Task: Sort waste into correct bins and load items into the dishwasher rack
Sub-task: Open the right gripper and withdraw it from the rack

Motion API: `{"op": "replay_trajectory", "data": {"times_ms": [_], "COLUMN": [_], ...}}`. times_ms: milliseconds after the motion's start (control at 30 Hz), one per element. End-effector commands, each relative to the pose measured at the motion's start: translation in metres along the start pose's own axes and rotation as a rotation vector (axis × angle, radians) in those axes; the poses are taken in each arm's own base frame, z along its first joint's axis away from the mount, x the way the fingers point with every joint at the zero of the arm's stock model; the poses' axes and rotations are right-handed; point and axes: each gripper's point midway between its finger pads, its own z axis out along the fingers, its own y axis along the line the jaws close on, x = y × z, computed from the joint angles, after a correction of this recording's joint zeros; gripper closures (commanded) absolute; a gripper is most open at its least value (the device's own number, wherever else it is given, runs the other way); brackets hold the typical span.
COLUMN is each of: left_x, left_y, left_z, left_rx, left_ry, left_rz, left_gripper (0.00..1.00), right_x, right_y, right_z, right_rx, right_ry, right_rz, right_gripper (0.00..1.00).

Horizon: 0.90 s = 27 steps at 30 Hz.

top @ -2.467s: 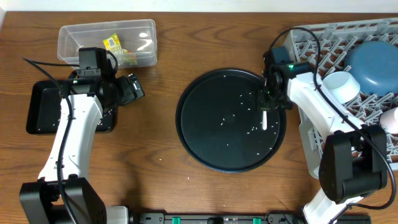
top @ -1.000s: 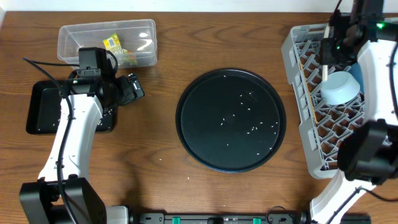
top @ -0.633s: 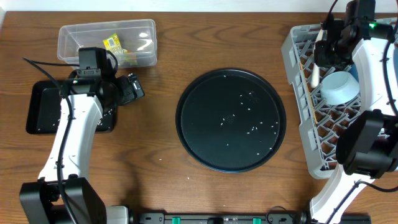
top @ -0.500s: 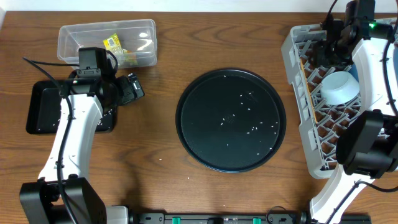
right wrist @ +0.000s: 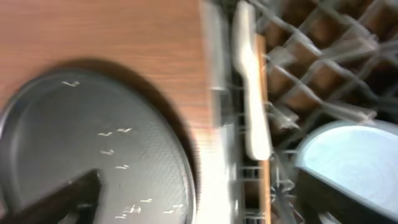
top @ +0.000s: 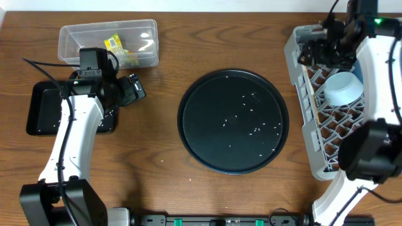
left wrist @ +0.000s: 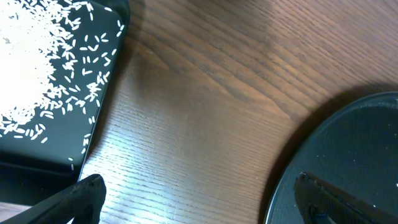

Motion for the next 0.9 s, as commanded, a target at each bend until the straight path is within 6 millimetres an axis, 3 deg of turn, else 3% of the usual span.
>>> {"op": "replay_trajectory", "data": {"times_ms": [0,167,367,567,733,867], "left_x": [-0.001,-0.001,0.003,0.009,0.008,0.008], "left_y": [0.004,0.004,-0.007,-0.019,-0.019,-0.019], "left_z": [0.001,0.001,0.001,0.0,0.0,0.0], "left_rx": [-0.015,-0.014,0.047,0.118,0.118,0.118], "left_ry": [-0.001,-0.001,0.022,0.052,0.052,0.051], "left_rz": [-0.003,-0.003,-0.004,-0.007,-0.007,-0.008], "left_gripper": [0.02,0.02,0.02,0.02,0.02,0.02], "right_x": [-0.012,0.004,0.03,0.042,0.05,0.06], "right_y": [0.056,0.085,0.126,0.169,0.18,0.176], "right_z": [-0.066,-0.08,-0.069,-0.057,-0.047,-0.047], "right_rx": [-0.196,-0.253,-0.29,-0.251,-0.105,0.031], "right_ry": [-0.149,-0.121,-0.017,0.005,0.004,-0.001], "right_rz": [-0.048,-0.04,-0.095,-0.179,-0.148,-0.072], "right_gripper": [0.01,0.01,0.01,0.01,0.01,0.01]}}
